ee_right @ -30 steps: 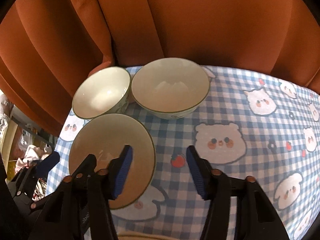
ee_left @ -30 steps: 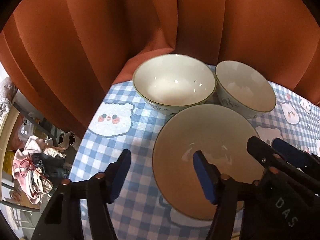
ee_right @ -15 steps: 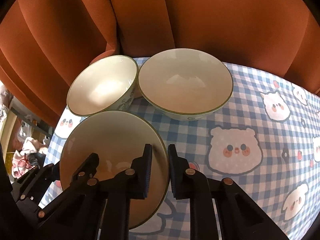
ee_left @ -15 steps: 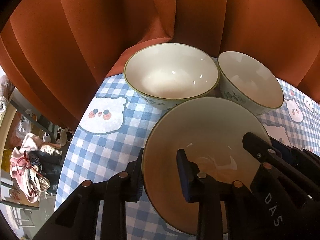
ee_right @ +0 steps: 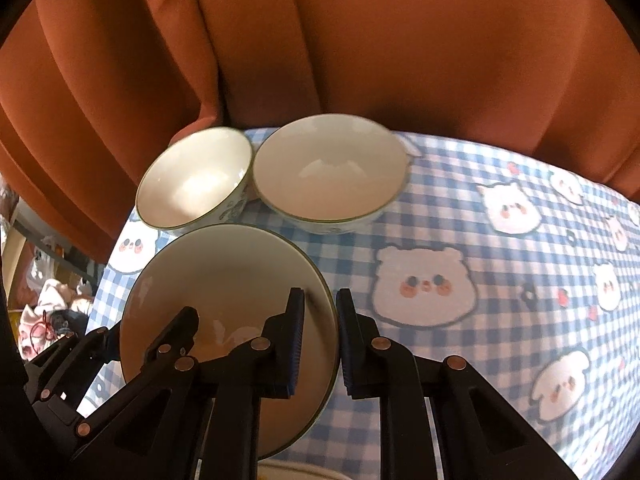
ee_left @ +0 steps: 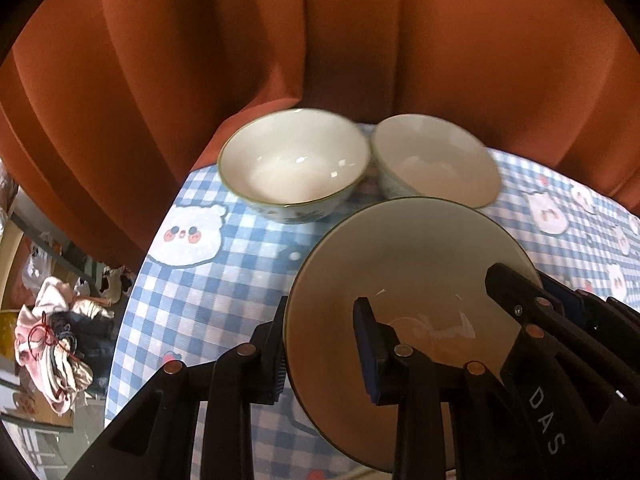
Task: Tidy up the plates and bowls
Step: 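Lift the white bowl with both tools toward the plate stack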
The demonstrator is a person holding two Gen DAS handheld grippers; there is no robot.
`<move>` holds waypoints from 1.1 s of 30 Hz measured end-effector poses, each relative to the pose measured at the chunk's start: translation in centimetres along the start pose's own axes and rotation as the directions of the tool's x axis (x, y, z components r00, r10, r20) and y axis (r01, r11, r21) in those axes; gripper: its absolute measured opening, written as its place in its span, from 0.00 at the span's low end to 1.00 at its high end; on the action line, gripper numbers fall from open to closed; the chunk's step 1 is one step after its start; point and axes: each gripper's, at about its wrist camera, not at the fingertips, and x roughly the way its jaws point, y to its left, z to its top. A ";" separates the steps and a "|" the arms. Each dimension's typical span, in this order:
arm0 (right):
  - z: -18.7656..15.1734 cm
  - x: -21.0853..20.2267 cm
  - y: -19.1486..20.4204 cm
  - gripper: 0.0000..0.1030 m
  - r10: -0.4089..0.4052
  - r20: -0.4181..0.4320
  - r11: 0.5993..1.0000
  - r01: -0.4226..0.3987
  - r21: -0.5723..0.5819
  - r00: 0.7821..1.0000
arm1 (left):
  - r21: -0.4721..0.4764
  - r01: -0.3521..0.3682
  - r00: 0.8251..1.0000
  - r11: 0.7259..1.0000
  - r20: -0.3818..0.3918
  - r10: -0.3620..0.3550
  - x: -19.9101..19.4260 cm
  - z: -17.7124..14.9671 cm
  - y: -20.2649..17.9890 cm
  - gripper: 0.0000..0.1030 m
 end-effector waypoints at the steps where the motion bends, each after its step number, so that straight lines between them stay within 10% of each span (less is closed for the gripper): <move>1: -0.2 -0.6 -0.3 0.19 -0.008 0.009 1.000 0.008 0.005 1.000 | 0.008 0.008 1.000 1.000 0.008 -0.008 -0.5 -0.1 -0.4 0.28; 16: -6.3 -9.9 -7.4 0.19 -0.131 0.077 0.985 0.121 0.122 0.988 | 0.131 0.114 0.991 0.985 0.057 -0.122 -7.4 -4.9 -8.1 0.28; 33: -15.4 -12.6 -17.2 0.19 -0.107 0.009 0.982 0.104 0.155 0.994 | 0.148 0.088 0.996 0.985 -0.025 -0.085 -8.8 -13.2 -17.1 0.28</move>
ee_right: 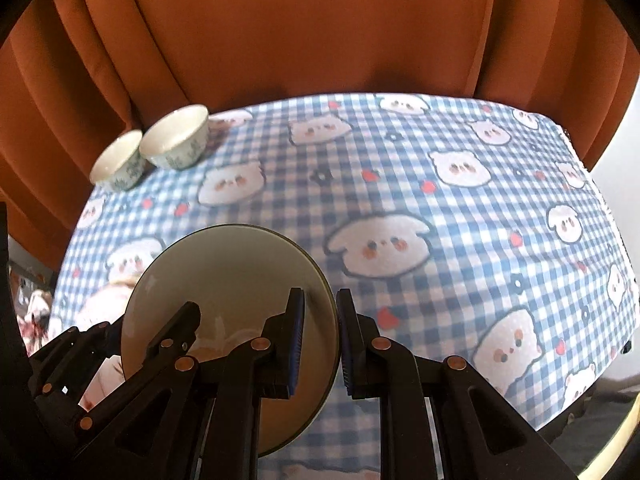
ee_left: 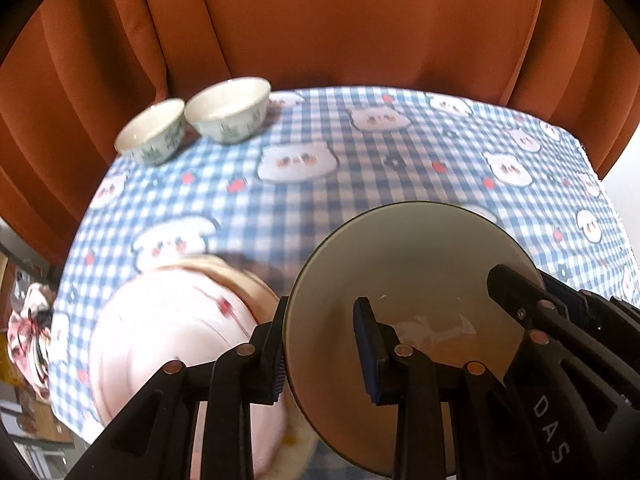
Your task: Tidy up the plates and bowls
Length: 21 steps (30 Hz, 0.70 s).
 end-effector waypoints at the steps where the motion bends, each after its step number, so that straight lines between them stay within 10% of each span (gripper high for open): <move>1: -0.4 0.2 -0.4 0.19 0.002 -0.003 1.000 -0.003 -0.007 1.000 | -0.004 -0.003 1.000 1.000 -0.005 0.003 0.2 -0.4 -0.5 0.28; 14: -3.3 3.2 -4.0 0.19 0.044 -0.066 0.995 -0.049 -0.083 0.997 | -0.084 -0.060 0.997 0.995 -0.051 0.056 2.3 -3.3 -3.6 0.29; 21: -3.8 3.4 -4.7 0.24 0.071 -0.100 0.993 -0.080 -0.086 0.992 | -0.126 -0.072 0.994 0.989 -0.091 0.061 2.4 -4.2 -3.9 0.49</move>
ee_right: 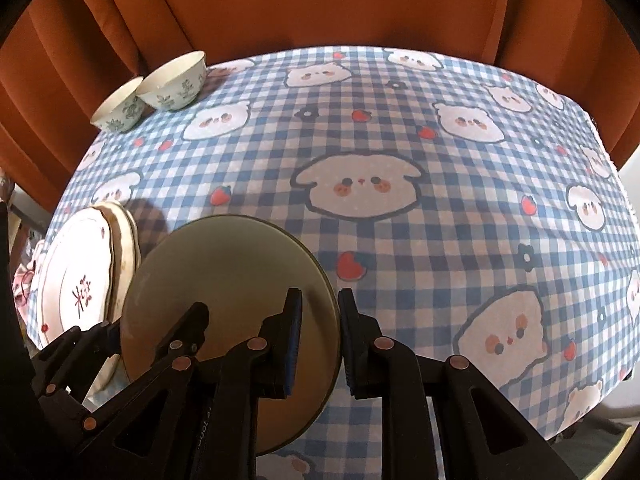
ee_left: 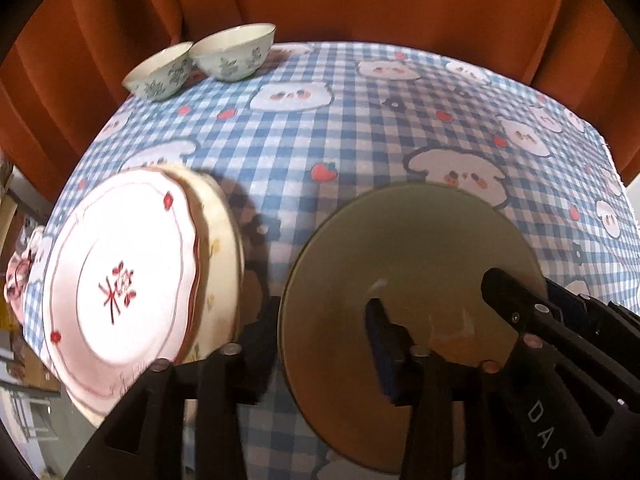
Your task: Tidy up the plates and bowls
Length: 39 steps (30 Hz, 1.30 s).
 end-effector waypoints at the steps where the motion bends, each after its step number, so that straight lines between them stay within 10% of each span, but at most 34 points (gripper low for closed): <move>1: -0.1 0.1 0.0 0.25 0.002 -0.007 1.000 -0.002 0.002 1.000 | -0.010 -0.001 1.000 1.000 0.008 0.001 -0.3 -0.1 0.0 0.55; 6: 0.0 -0.7 -0.3 0.73 -0.026 0.031 0.999 0.024 0.037 0.999 | -0.004 -0.034 0.999 0.999 0.040 0.034 -1.4 0.5 -0.1 0.75; 17: 4.8 -2.5 0.7 0.75 -0.036 0.064 0.999 0.036 0.008 0.997 | 0.033 0.024 0.995 0.999 0.091 -0.027 -4.3 5.4 1.3 0.86; 39: 14.1 -1.3 17.2 0.80 -0.053 0.125 0.999 0.054 -0.007 0.991 | 0.026 0.061 0.986 0.998 0.156 -0.065 -2.8 14.7 17.4 0.87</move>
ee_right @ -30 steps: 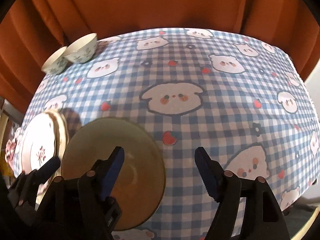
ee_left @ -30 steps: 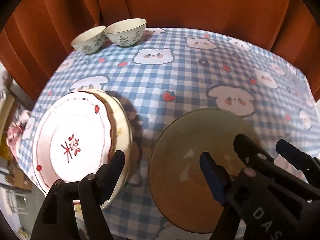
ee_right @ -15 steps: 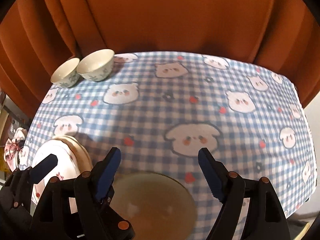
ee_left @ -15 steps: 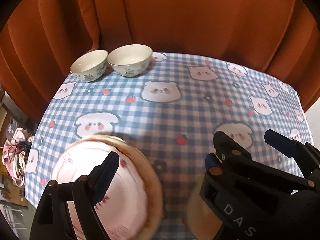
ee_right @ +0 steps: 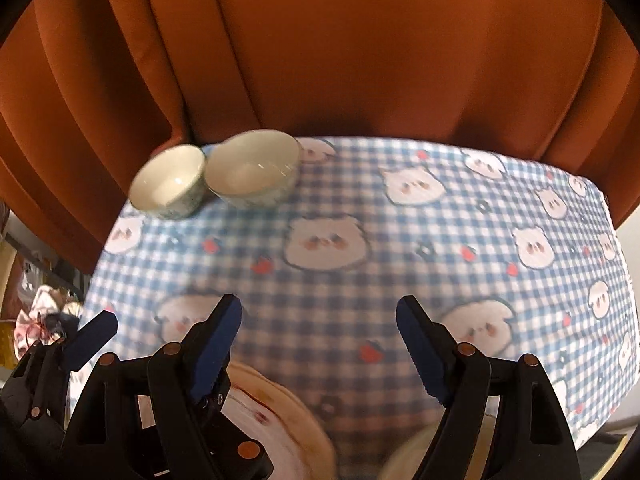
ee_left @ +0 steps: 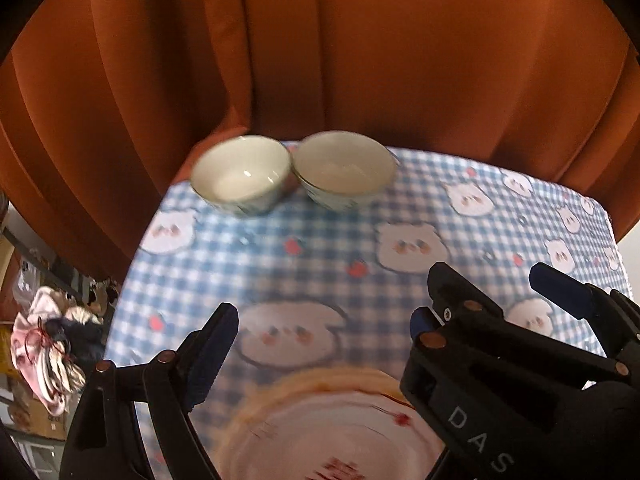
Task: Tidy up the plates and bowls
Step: 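Move both tools to the next white bowl and close them on its rim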
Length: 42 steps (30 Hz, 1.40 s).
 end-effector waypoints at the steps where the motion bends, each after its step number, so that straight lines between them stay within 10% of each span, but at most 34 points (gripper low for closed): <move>1: 0.5 0.1 1.0 0.80 -0.001 0.008 1.000 0.001 0.004 1.000 | 0.002 -0.002 1.000 1.000 0.006 0.002 0.1 0.5 0.8 0.87; 23: 6.3 4.6 11.3 0.80 0.000 0.102 0.999 -0.005 0.044 0.995 | -0.008 -0.078 0.995 0.997 0.063 0.078 5.4 7.4 10.4 0.79; 30: 8.0 8.1 12.5 0.57 0.072 0.077 0.993 -0.079 0.084 0.994 | -0.009 -0.139 0.990 0.990 0.036 0.139 9.1 9.2 12.1 0.74; 42: 9.3 14.8 14.0 0.46 0.131 -0.033 0.981 -0.125 0.151 0.991 | 0.007 -0.107 0.994 0.994 -0.027 0.107 13.9 10.2 12.9 0.70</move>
